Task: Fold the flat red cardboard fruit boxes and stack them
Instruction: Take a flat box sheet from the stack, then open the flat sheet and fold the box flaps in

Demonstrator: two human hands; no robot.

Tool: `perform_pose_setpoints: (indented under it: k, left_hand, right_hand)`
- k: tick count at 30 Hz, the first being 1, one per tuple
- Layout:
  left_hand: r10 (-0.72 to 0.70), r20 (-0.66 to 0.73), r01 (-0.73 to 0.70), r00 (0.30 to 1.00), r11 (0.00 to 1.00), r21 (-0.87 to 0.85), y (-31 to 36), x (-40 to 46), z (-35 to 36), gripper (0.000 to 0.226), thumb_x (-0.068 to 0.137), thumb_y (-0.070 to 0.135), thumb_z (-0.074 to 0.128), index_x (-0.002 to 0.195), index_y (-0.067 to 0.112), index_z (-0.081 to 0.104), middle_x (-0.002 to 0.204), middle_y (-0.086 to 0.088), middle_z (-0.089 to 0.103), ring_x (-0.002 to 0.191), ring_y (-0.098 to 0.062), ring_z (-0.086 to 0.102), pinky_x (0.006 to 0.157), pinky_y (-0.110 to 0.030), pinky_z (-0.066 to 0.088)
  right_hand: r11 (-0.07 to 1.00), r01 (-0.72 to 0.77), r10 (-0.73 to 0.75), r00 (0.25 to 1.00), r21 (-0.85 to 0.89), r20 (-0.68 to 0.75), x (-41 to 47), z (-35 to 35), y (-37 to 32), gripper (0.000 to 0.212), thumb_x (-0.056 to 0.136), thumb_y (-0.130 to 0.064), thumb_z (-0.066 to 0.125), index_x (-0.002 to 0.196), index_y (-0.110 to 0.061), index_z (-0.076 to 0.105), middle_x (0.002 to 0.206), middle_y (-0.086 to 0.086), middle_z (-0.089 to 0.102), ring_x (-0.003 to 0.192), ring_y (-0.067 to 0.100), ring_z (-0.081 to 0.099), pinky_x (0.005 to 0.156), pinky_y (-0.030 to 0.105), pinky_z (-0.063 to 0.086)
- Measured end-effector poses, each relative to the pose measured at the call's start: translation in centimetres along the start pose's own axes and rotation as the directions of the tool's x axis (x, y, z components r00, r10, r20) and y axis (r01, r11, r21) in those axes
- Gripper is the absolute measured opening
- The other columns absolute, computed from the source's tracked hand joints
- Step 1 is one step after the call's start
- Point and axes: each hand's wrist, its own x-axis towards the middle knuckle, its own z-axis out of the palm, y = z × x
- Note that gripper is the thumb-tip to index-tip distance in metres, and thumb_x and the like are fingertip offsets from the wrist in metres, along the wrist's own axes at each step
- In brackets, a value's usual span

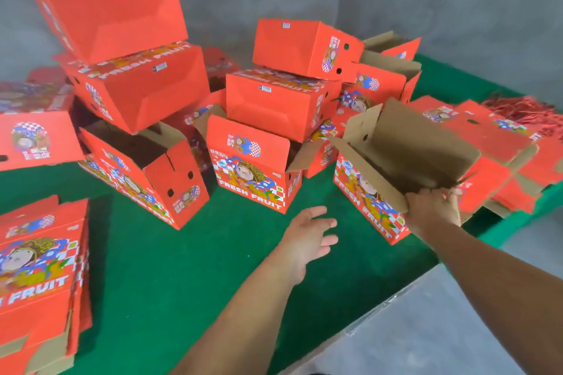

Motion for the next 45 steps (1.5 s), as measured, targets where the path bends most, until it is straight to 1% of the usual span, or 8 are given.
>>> perform_pose_setpoints:
  k: [6,10,24,30,34,39,42,45]
  left_hand:
    - [-0.037,-0.126,0.024,0.991,0.994,-0.108,-0.8,1.9,2.3,0.032,0.103,0.020,0.055,0.133,0.030,0.060,0.116,0.004,0.072,0.100,-0.009,0.073,0.087,-0.022,0.057]
    - [-0.038,-0.252,-0.030,0.967,0.965,-0.260,-2.2,3.1,2.2,0.023,0.104,0.029,0.056,0.126,0.027,0.061,0.119,0.007,0.070,0.103,-0.015,0.072,0.086,-0.028,0.055]
    - [0.152,-0.456,-0.208,0.877,0.975,-0.074,-8.0,-2.5,-15.1,0.032,0.102,0.013,0.049,0.082,0.024,0.072,0.087,0.002,0.078,0.085,-0.018,0.073,0.074,-0.030,0.056]
    - [-0.036,-0.736,-0.184,0.676,0.959,-0.216,-15.2,-10.8,-32.3,0.015,0.103,0.011,0.057,0.108,0.018,0.069,0.107,-0.002,0.074,0.088,-0.017,0.065,0.077,-0.024,0.050]
    - [-0.117,-0.856,-0.139,0.504,0.967,-0.214,-18.9,-14.6,-40.8,0.020,0.102,0.010,0.056,0.116,0.015,0.068,0.113,0.000,0.069,0.093,-0.014,0.060,0.079,-0.026,0.045]
    - [-0.125,-0.796,0.136,0.593,0.989,-0.054,-22.0,-15.8,-45.5,0.052,0.103,0.033,0.058,0.153,0.026,0.042,0.151,-0.009,0.050,0.134,-0.025,0.051,0.108,-0.039,0.039]
    - [0.108,-0.775,0.537,0.623,0.661,0.524,-23.8,-16.1,-48.0,0.071,0.099,0.051,0.054,0.160,0.041,0.021,0.173,-0.007,-0.001,0.158,-0.034,0.005,0.126,-0.054,0.008]
    - [0.182,-0.683,0.541,0.707,0.482,0.689,-24.6,-15.8,-51.9,0.098,0.092,0.066,0.056,0.163,0.040,-0.006,0.170,-0.008,-0.024,0.157,-0.038,-0.018,0.125,-0.055,-0.008]
  right_hand:
    - [0.784,0.241,-0.011,0.927,0.572,-0.376,0.0,-1.6,-4.3,0.068,0.086,-0.034,0.073,0.147,-0.019,0.048,0.137,0.007,0.057,0.131,0.034,0.045,0.107,0.051,0.029]
    - [0.630,0.479,-0.076,0.822,0.612,-0.564,-4.0,-3.1,-9.5,0.069,0.082,-0.027,0.074,0.146,-0.019,0.050,0.146,0.002,0.052,0.137,0.031,0.045,0.107,0.051,0.036]
    - [0.386,0.537,-0.630,0.747,0.750,-0.211,-16.0,-5.6,-31.3,0.074,0.083,-0.010,0.063,0.150,-0.030,0.041,0.144,-0.006,0.046,0.127,0.021,0.047,0.105,0.035,0.039]
    - [0.327,-0.138,-0.811,0.466,0.935,0.353,-22.8,-10.2,-46.0,0.071,0.092,-0.020,0.060,0.155,-0.033,0.030,0.112,-0.002,0.065,0.086,0.013,0.068,0.077,0.024,0.049]
    - [0.383,-0.453,-0.744,0.366,0.805,0.560,-25.7,-11.7,-54.3,0.062,0.098,-0.029,0.062,0.154,-0.024,0.035,0.116,0.003,0.063,0.105,0.026,0.068,0.086,0.035,0.054]
    - [0.420,-0.554,-0.681,0.331,0.719,0.653,-28.9,-11.0,-59.3,0.030,0.098,-0.028,0.063,0.126,-0.016,0.061,0.108,0.001,0.065,0.097,0.021,0.062,0.077,0.032,0.048]
    - [0.431,-0.492,-0.695,0.353,0.756,0.626,-30.0,-10.6,-60.6,0.014,0.099,-0.024,0.060,0.113,-0.024,0.063,0.106,0.003,0.066,0.103,0.024,0.067,0.086,0.035,0.057]
    - [0.393,-0.413,-0.734,0.398,0.822,0.550,-30.3,-11.1,-61.8,0.025,0.098,-0.022,0.052,0.114,-0.035,0.066,0.091,-0.010,0.070,0.079,0.008,0.066,0.082,0.031,0.059]
